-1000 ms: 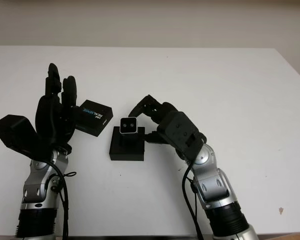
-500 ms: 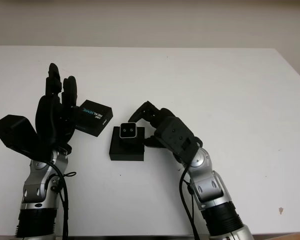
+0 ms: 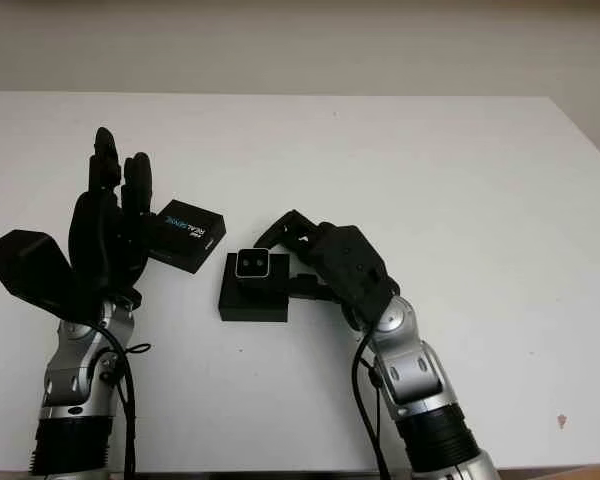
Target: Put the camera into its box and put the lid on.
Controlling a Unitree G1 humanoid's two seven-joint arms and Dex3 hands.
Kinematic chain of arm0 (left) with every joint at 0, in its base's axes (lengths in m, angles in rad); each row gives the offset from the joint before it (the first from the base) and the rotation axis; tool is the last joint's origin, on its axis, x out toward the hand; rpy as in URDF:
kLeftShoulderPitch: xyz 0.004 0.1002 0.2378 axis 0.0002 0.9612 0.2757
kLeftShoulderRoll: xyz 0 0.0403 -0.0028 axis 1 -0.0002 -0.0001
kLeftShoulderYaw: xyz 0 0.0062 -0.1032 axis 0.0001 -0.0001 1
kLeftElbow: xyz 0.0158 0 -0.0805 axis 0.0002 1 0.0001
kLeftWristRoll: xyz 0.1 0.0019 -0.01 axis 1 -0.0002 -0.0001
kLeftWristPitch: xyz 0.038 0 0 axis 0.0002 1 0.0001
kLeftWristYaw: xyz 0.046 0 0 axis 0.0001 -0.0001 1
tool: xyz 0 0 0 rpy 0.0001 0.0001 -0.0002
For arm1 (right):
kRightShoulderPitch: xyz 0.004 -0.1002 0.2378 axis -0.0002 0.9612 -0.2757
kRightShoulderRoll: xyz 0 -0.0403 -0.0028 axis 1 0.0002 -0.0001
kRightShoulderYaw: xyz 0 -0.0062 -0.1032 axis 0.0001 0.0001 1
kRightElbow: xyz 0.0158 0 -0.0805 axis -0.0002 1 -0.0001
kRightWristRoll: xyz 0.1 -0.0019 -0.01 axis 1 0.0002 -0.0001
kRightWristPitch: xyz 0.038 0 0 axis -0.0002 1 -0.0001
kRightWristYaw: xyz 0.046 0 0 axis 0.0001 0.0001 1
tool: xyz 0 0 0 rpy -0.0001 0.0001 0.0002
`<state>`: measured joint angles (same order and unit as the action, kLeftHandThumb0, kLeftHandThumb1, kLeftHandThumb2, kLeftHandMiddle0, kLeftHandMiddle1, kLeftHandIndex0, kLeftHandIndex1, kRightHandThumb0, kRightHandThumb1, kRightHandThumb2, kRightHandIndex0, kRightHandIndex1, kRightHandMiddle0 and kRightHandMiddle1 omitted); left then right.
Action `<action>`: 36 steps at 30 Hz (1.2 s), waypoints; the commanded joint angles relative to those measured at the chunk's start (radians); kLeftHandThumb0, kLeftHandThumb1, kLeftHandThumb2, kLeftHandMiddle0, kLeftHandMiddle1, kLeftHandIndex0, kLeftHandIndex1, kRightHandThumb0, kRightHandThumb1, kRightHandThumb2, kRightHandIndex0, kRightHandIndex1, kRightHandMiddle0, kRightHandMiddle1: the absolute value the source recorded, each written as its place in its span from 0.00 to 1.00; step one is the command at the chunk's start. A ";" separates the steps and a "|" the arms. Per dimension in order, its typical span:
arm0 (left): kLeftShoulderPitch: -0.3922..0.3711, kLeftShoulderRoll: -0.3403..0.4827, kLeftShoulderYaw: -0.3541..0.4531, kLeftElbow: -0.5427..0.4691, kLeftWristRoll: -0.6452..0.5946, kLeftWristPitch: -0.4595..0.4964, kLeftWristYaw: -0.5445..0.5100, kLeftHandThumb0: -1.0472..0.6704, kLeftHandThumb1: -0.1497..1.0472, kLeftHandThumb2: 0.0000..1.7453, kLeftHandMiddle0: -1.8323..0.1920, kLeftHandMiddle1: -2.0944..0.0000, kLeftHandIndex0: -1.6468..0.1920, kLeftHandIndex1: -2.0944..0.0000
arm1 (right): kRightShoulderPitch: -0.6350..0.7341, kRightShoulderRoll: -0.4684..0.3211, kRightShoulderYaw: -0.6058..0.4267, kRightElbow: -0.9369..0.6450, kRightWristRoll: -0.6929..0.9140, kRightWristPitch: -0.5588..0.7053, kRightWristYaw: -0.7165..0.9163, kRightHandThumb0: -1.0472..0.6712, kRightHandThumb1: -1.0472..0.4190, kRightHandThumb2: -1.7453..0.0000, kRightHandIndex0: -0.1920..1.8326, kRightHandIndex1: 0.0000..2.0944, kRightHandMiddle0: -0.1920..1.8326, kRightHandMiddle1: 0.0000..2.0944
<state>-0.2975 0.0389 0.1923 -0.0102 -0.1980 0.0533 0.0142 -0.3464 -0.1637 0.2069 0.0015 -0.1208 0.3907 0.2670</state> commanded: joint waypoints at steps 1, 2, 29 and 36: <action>-0.001 0.009 0.000 -0.001 0.001 -0.001 -0.006 0.23 1.00 0.20 1.00 0.98 1.00 0.99 | 0.002 0.005 -0.003 -0.018 0.006 0.010 0.003 0.40 0.06 0.97 0.25 0.03 0.23 0.88; -0.002 0.008 0.000 -0.001 0.000 -0.001 -0.006 0.24 1.00 0.20 1.00 0.99 1.00 0.99 | 0.002 0.004 -0.001 -0.017 0.004 0.007 0.002 0.40 0.06 0.97 0.25 0.03 0.23 0.88; -0.003 0.003 0.006 -0.006 0.000 0.001 0.001 0.23 1.00 0.20 1.00 0.98 0.99 0.99 | -0.001 -0.056 0.043 0.169 -0.119 -0.303 -0.007 0.42 0.07 0.97 0.24 0.02 0.23 0.87; -0.001 0.006 0.007 -0.005 -0.005 0.000 -0.006 0.23 1.00 0.20 1.00 0.98 0.99 0.98 | 0.004 -0.054 0.043 0.177 -0.134 -0.325 -0.012 0.42 0.07 0.97 0.25 0.03 0.24 0.86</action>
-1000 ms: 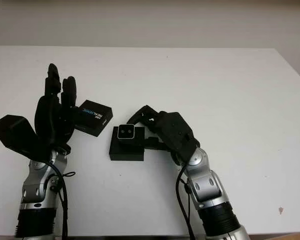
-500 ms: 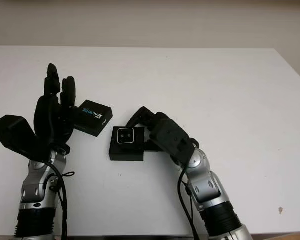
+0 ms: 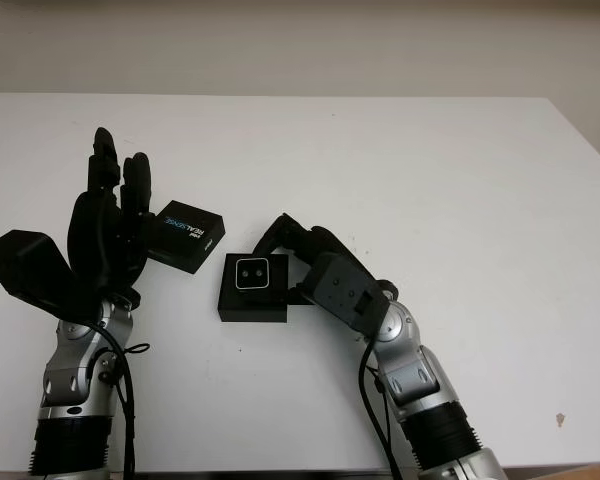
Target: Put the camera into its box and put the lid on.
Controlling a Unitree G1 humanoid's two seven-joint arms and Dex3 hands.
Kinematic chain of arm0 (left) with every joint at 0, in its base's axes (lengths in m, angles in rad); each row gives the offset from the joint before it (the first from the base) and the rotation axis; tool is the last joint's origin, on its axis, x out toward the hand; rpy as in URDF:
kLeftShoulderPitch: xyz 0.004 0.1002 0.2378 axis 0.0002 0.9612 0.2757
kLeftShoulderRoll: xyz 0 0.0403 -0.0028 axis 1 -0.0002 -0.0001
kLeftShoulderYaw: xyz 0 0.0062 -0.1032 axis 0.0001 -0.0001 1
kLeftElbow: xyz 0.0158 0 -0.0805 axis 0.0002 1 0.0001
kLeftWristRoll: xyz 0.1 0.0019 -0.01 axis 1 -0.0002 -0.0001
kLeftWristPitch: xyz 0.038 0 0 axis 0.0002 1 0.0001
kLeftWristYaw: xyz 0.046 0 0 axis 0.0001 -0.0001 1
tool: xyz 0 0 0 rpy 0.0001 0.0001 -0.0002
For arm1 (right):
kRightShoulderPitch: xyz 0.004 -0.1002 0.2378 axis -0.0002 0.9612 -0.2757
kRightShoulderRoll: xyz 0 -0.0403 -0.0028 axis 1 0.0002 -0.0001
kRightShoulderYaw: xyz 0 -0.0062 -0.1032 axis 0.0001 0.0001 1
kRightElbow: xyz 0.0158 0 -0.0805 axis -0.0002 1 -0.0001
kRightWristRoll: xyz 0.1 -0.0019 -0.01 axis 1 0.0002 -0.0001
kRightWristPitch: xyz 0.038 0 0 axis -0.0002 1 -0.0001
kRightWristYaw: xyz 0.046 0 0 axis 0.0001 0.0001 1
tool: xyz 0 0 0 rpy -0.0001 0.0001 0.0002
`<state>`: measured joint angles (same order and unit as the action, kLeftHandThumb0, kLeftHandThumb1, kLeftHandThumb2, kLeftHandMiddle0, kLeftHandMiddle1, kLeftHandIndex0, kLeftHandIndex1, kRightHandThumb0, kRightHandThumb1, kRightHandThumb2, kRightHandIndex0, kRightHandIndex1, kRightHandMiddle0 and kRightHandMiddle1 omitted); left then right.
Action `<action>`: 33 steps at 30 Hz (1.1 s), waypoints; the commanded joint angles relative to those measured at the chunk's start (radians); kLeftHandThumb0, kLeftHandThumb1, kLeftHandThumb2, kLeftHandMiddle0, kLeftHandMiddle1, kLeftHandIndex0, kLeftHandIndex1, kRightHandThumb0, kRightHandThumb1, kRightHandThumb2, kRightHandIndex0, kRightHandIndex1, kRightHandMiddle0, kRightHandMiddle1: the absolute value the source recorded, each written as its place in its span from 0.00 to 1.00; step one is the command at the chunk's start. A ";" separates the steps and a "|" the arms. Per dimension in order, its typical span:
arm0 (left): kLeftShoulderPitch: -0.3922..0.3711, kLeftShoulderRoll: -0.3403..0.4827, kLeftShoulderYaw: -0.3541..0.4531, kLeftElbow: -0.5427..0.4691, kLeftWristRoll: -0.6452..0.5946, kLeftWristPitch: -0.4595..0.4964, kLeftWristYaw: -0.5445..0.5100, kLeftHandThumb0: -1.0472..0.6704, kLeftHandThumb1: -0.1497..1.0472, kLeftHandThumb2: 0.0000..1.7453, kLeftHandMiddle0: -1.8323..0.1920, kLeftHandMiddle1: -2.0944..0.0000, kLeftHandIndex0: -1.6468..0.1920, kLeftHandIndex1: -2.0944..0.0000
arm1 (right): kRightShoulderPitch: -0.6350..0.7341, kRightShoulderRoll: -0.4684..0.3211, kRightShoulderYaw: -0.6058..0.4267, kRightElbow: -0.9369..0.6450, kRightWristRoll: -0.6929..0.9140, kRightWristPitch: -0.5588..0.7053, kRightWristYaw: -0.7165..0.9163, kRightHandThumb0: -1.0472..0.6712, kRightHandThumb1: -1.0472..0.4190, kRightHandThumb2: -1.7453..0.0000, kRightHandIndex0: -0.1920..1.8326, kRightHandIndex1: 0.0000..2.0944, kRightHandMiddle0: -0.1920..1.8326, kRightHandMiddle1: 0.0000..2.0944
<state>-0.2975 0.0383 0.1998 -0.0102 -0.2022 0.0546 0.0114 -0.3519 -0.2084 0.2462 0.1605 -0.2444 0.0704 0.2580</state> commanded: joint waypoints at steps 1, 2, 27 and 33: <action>-0.001 0.008 -0.001 -0.005 0.002 -0.002 -0.003 0.23 1.00 0.20 1.00 0.98 1.00 0.99 | 0.011 -0.009 0.005 0.019 -0.014 -0.008 -0.006 0.42 0.07 0.97 0.25 0.03 0.24 0.86; 0.000 0.008 -0.001 -0.006 0.004 0.000 -0.002 0.23 1.00 0.20 1.00 0.98 1.00 0.98 | 0.012 -0.011 0.008 0.019 -0.021 -0.013 -0.008 0.41 0.07 0.97 0.25 0.03 0.24 0.86; 0.005 0.001 0.005 -0.008 -0.002 -0.003 0.002 0.24 1.00 0.19 1.00 0.98 0.99 0.98 | 0.032 -0.024 0.010 -0.044 -0.059 -0.048 -0.005 0.34 0.07 0.97 0.15 0.01 0.11 0.62; 0.005 0.002 0.004 -0.002 0.002 -0.009 0.003 0.23 1.00 0.19 0.99 0.98 0.99 0.98 | 0.029 -0.024 0.008 -0.032 -0.057 -0.059 -0.011 0.34 0.07 0.97 0.16 0.02 0.12 0.63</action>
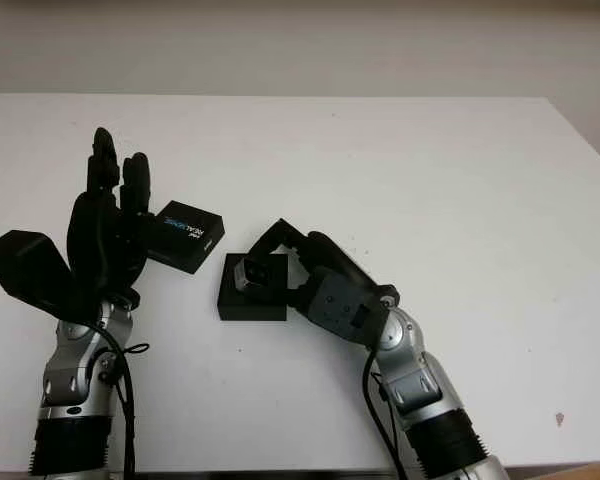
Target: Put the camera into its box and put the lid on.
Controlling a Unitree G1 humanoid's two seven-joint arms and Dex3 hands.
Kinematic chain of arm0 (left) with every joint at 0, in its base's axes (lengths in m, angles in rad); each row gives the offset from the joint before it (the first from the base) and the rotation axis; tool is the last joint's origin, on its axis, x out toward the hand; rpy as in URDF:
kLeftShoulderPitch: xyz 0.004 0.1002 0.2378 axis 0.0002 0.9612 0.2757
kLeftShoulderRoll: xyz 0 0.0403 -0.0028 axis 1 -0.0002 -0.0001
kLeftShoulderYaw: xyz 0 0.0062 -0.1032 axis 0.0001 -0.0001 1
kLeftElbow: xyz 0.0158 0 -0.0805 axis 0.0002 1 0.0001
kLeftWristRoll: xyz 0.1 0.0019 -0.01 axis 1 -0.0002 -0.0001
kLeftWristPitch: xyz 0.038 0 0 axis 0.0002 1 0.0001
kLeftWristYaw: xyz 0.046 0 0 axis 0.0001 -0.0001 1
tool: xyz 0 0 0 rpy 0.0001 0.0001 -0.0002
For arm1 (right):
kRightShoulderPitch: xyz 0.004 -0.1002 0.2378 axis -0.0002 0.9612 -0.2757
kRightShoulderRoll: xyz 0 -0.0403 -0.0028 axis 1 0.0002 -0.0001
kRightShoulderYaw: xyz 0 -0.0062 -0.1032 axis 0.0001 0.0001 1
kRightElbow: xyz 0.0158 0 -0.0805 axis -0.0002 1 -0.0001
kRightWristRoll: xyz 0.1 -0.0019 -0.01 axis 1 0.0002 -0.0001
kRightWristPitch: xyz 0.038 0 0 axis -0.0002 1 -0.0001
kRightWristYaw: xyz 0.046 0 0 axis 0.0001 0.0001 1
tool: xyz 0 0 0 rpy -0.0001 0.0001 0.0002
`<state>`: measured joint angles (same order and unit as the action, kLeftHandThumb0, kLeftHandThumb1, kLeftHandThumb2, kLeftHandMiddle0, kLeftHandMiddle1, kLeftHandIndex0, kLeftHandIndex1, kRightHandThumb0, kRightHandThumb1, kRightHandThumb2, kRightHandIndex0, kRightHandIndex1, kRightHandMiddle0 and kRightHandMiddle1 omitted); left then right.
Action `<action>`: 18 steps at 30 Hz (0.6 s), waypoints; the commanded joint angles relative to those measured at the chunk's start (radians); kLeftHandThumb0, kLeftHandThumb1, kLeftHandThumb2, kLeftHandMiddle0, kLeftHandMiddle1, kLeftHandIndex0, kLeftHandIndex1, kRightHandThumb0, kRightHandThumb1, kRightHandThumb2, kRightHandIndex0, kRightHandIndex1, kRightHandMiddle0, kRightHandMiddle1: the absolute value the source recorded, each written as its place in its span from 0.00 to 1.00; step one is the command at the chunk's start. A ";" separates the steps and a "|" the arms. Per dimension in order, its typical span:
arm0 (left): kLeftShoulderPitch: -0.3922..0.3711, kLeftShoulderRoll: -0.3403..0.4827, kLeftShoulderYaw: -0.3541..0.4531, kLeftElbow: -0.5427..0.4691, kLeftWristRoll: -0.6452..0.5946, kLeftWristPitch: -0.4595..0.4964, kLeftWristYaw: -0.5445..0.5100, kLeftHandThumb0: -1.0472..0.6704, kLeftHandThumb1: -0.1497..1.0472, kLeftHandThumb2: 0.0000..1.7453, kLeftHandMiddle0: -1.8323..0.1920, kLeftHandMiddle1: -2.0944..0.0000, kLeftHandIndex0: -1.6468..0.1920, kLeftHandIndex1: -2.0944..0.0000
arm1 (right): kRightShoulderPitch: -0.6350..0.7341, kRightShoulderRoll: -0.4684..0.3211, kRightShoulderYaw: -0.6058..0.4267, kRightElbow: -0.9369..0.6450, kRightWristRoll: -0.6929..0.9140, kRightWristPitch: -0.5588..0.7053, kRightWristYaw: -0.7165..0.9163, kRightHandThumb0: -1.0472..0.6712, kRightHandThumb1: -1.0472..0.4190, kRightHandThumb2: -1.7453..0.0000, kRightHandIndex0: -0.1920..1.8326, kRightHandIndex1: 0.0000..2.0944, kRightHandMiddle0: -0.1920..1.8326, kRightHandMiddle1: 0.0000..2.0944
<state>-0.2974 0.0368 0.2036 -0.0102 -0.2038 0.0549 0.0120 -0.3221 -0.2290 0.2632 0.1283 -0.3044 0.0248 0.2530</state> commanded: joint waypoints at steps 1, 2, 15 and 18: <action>0.006 0.003 0.000 -0.003 0.004 -0.008 0.003 0.23 1.00 0.19 0.99 0.97 0.99 0.98 | -0.003 -0.006 -0.008 0.003 0.001 -0.018 -0.007 0.34 0.07 0.97 0.16 0.02 0.12 0.63; 0.006 0.003 0.000 -0.004 0.003 -0.007 0.002 0.23 1.00 0.19 0.99 0.98 0.99 0.98 | -0.004 -0.007 -0.008 0.005 -0.001 -0.022 -0.009 0.34 0.07 0.97 0.16 0.02 0.12 0.63; 0.012 0.004 -0.002 -0.020 0.007 0.004 0.006 0.23 1.00 0.18 1.00 0.98 0.99 0.98 | -0.067 -0.088 -0.056 -0.062 -0.043 -0.130 -0.016 0.27 0.12 0.97 0.17 0.03 0.12 0.41; 0.012 0.004 -0.002 -0.023 0.003 0.007 0.006 0.23 1.00 0.19 1.00 0.98 0.99 0.98 | -0.068 -0.116 -0.076 -0.112 -0.049 -0.129 -0.004 0.26 0.12 0.97 0.19 0.04 0.12 0.36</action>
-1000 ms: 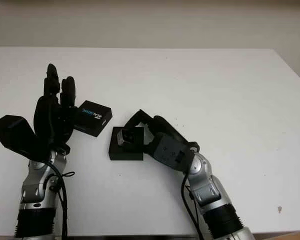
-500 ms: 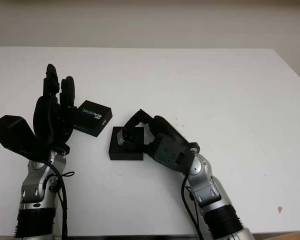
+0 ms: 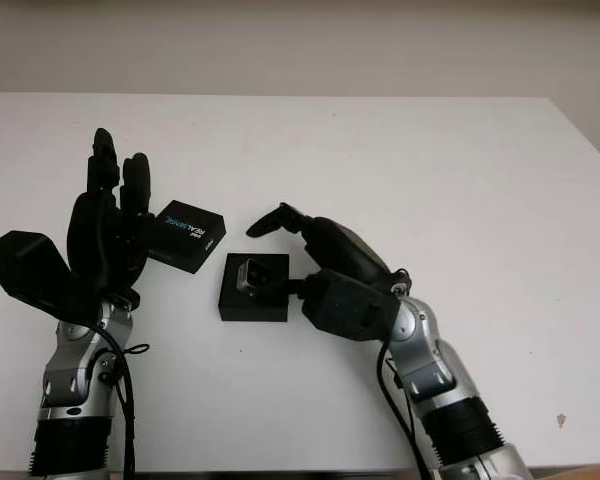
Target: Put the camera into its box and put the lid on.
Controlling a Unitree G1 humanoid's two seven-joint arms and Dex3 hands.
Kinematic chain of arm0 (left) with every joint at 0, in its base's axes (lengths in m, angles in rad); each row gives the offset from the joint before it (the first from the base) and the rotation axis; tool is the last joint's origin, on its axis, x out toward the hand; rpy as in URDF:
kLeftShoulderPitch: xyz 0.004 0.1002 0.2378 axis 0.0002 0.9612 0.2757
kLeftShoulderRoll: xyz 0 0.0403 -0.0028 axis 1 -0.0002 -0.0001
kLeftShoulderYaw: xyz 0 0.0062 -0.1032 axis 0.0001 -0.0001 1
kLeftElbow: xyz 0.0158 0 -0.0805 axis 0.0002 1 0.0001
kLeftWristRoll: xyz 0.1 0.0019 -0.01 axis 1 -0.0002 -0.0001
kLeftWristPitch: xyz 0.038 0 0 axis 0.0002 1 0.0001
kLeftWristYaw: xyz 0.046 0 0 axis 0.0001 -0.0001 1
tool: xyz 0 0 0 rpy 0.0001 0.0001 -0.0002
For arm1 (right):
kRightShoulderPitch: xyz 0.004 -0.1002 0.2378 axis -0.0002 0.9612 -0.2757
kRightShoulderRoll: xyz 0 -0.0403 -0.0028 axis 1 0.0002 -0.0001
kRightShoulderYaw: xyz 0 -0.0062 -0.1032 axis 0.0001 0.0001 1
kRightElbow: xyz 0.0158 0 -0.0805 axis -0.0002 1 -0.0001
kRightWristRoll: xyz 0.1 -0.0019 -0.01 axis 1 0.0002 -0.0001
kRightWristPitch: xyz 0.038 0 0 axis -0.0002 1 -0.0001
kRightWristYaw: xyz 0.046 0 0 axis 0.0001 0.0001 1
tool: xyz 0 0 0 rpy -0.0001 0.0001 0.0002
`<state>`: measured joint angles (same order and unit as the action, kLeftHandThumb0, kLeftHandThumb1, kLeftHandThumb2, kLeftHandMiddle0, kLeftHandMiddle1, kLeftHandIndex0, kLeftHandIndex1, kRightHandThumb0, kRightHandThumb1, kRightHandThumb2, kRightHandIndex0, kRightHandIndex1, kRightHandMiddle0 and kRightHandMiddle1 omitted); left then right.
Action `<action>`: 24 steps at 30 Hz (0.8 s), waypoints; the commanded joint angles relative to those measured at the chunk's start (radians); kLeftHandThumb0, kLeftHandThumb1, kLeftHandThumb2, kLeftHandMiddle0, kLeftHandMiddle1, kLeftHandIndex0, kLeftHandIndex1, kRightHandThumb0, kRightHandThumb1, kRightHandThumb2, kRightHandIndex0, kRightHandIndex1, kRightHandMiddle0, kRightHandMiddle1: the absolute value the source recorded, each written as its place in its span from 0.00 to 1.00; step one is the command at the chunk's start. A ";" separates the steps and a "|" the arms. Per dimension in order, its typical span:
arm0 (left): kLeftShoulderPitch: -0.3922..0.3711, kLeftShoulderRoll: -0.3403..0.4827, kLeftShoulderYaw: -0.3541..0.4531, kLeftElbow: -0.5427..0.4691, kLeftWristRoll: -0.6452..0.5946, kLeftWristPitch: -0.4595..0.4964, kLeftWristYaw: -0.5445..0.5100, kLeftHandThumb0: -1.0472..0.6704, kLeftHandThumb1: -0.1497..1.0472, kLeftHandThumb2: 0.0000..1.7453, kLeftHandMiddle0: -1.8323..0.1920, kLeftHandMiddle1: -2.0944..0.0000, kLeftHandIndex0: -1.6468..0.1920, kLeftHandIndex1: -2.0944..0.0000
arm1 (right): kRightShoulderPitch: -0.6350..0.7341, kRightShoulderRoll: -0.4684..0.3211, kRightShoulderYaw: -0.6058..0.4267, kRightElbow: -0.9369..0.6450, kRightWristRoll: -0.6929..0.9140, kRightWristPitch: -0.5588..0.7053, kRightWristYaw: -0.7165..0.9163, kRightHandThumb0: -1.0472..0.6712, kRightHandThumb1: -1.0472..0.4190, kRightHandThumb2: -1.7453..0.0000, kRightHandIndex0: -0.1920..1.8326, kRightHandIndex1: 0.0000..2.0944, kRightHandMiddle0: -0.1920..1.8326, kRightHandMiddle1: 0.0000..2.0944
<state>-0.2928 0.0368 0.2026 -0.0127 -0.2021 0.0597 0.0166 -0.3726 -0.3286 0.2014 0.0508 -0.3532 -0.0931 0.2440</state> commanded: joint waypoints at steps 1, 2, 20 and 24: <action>0.008 0.004 -0.001 -0.021 0.001 0.001 0.001 0.23 1.00 0.19 1.00 0.98 0.99 0.98 | -0.016 -0.025 -0.018 -0.048 -0.001 -0.011 0.009 0.25 0.12 0.97 0.20 0.04 0.14 0.34; 0.008 0.005 -0.002 -0.020 0.003 0.002 0.001 0.23 1.00 0.19 1.00 0.98 0.99 0.98 | -0.012 -0.035 -0.020 -0.072 -0.005 0.003 0.020 0.25 0.13 0.97 0.20 0.04 0.14 0.33; -0.001 0.008 -0.003 -0.013 0.003 0.000 -0.002 0.23 1.00 0.19 1.00 0.98 0.99 0.98 | 0.059 -0.040 0.009 -0.182 -0.058 0.103 0.062 0.24 0.12 0.97 0.20 0.04 0.23 0.23; -0.001 0.004 -0.002 -0.018 -0.002 0.005 0.000 0.24 1.00 0.19 1.00 0.98 1.00 0.98 | 0.072 -0.019 0.036 -0.169 -0.084 0.114 0.043 0.24 0.12 0.97 0.20 0.04 0.23 0.24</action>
<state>-0.2908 0.0368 0.2009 -0.0159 -0.2024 0.0626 0.0175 -0.3053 -0.3554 0.2314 -0.1060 -0.4291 0.0160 0.2980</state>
